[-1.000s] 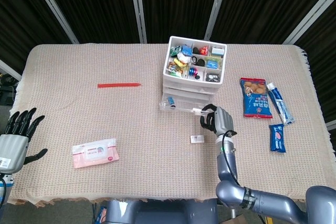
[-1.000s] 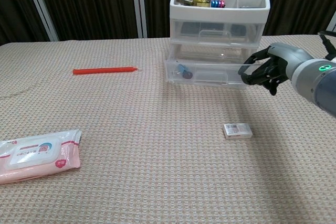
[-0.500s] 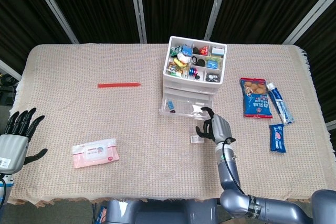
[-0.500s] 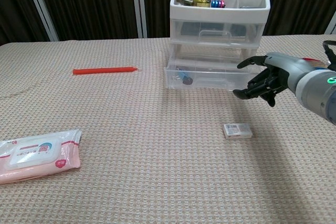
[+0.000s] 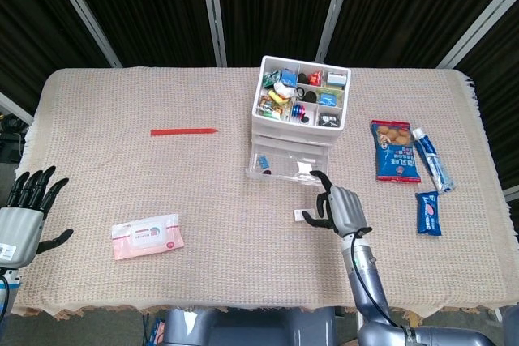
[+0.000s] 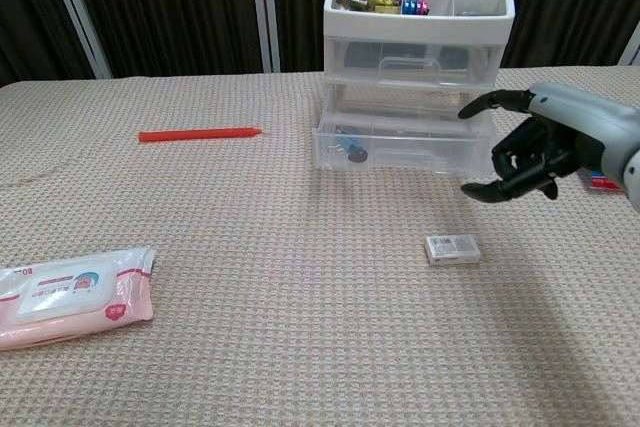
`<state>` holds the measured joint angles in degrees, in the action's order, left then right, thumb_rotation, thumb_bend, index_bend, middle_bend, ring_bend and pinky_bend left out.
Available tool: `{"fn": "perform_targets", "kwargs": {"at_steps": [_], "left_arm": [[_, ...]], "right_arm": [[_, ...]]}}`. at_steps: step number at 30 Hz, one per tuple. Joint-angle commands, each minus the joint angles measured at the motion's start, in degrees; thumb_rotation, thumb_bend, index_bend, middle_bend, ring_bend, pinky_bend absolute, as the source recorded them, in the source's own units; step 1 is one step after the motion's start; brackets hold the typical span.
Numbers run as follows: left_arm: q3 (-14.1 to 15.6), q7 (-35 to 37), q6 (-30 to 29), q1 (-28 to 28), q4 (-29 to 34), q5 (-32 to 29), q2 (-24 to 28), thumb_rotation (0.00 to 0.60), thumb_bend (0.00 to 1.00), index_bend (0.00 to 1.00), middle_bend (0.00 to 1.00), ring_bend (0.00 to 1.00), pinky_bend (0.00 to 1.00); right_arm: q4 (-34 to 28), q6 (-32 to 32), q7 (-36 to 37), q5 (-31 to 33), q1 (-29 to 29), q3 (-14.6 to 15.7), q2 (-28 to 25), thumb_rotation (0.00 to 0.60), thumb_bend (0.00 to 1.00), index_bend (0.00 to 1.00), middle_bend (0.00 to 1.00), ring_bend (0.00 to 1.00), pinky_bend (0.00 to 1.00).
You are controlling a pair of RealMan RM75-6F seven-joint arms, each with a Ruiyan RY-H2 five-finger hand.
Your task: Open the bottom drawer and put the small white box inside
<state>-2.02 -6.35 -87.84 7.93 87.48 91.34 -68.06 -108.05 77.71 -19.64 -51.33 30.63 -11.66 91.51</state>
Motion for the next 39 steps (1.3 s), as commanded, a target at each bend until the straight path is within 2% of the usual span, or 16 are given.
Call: {"fn": "perform_targets", "kwargs": {"at_steps": [1,5,11,22,26,30,39], "left_arm": [[-0.03,-0.09,-0.20,-0.04,-0.06,0.11,-0.10,0.600,0.11,0.14,0.00,0.00,0.00],[-0.05,-0.27,-0.47,-0.16,-0.22,0.16,-0.27,0.600,0.11,0.14,0.00,0.00,0.00],[-0.11,-0.28,-0.70,-0.21,-0.42,0.23,-0.43,0.600,0.11,0.14,0.00,0.00,0.00],[-0.18,0.18,-0.89,-0.20,-0.60,0.37,-0.42,0.600,0.11,0.14,0.00,0.00,0.00],[-0.15,0.34,-0.80,-0.15,-0.61,0.44,-0.38,0.600,0.11,0.14,0.00,0.00,0.00],[-0.16,0.45,-0.81,-0.17,-0.57,0.39,-0.34,0.600,0.11,0.14,0.00,0.00,0.00],[-0.12,0.54,-0.61,-0.11,-0.45,0.35,-0.28,0.600,0.11,0.14,0.00,0.00,0.00]], "right_arm": [[-0.55,1.81,-1.62,-4.91,-2.89,5.70,-1.60,0.600,0.12,0.19,0.79,0.78,0.74],[2.69,2.11,-4.35,-8.82,-3.96,9.70,-0.31,0.600,0.10,0.25,0.80,0.79,0.74],[10.17,2.88,-6.97,-13.74,-4.26,11.50,3.23,0.600,0.10,0.33,0.82,0.80,0.74],[21.11,0.56,-7.39,-13.59,-3.99,8.03,10.34,0.600,0.12,0.37,0.82,0.81,0.74],[24.02,-0.41,-7.71,-13.46,-3.66,6.77,12.44,0.600,0.17,0.38,0.82,0.81,0.74],[25.55,-1.46,-7.69,-12.71,-3.39,5.59,13.86,0.600,0.22,0.39,0.82,0.81,0.74],[27.93,-3.36,-9.17,-10.53,-3.33,4.39,15.50,0.600,0.23,0.39,0.82,0.81,0.74]]}}
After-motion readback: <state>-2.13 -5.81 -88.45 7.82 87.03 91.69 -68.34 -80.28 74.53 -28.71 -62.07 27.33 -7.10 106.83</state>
